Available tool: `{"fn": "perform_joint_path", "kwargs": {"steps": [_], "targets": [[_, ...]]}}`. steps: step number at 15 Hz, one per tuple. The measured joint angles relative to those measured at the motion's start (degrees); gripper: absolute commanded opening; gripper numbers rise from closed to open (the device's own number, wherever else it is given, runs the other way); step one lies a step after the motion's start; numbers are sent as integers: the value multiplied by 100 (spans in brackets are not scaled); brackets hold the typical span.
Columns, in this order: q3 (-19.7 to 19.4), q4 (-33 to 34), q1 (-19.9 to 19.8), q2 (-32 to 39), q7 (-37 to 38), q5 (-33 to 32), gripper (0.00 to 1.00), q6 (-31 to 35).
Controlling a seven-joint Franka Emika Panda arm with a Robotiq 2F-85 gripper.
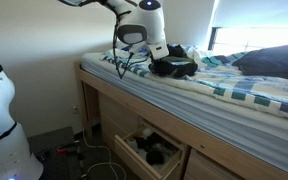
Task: Put the socks one at a time in the open drawer
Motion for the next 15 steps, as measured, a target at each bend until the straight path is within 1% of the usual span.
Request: {"fn": "perform_joint_path", "kwargs": {"steps": [3,4,6,10,15], "targets": [[54,-220,1,-482,380,-605,6,-390],[89,-301,2,-682,493,-758,7,-611],[155,-404,4,-1043,677,-967,7,-1157],[200,-436,10,-1427,755,-1013,7,-2325],[141,-435,-4,-1317,729,-971,7,-3448]]}}
